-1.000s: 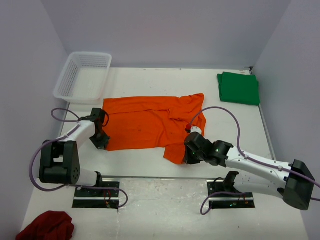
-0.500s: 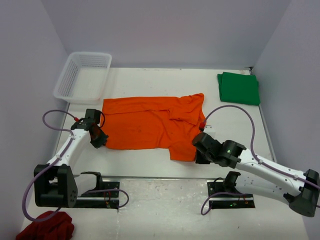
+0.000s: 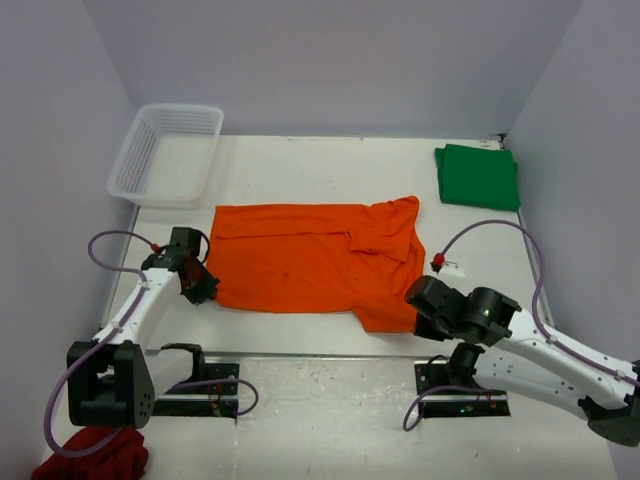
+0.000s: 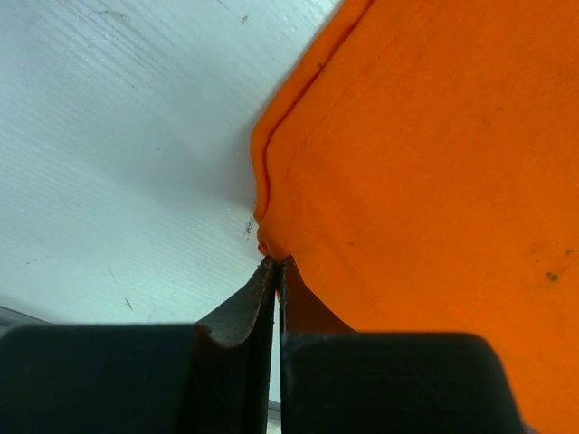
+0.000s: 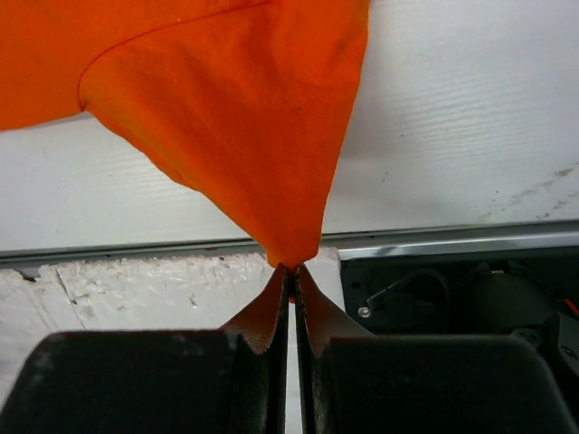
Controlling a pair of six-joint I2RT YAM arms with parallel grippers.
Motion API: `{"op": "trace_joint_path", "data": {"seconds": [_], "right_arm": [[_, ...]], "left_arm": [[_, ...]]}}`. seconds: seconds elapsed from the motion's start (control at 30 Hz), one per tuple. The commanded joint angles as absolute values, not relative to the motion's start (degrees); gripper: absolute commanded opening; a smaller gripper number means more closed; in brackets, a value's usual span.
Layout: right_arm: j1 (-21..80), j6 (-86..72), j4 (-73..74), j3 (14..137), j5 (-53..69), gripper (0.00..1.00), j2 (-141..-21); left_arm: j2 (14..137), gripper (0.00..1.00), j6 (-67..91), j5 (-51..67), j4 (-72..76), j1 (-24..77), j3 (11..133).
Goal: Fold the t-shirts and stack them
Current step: Grap the side of the flattened tshirt closest away from the robot with both arms, then fold the other side of the tshirt into a rectangle
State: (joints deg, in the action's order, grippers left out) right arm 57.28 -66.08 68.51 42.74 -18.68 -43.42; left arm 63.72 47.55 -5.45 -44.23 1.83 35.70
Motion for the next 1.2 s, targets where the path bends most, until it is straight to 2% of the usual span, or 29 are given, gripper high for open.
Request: {"op": "trace_joint_path", "data": {"seconds": [0.0,0.23,0.43,0.57,0.83,1.17], "right_arm": [[57.7,-70.3,73.9,44.8,-21.4,0.0,-43.3],[57.7,-69.7,74.4,46.1,-22.1,0.0,-43.4],[56.3,-63.5,68.6,50.2,-25.0,0.0,-51.7],[50.9,-54.2,62.7,56.9,-24.5,0.0,-60.0],[37.9,-40.3,53.6,61.4,-18.1,0.0,-66.5],[28.6,-34.1,50.7,66.6,-14.2,0.0,-72.7]], "left_arm": [[61.0,0.0,49.0,-4.6,-45.0,1.2,35.5],[56.5,0.0,49.1,-6.9,-48.7,1.1,37.8],[60.8,0.0,44.7,-7.8,-47.6,1.1,42.4],[65.6,0.0,41.3,-9.5,-45.5,1.1,47.1],[71.0,0.0,38.4,-12.7,-41.3,1.1,53.0],[78.5,0.0,36.7,-14.4,-39.3,1.1,59.4]]}}
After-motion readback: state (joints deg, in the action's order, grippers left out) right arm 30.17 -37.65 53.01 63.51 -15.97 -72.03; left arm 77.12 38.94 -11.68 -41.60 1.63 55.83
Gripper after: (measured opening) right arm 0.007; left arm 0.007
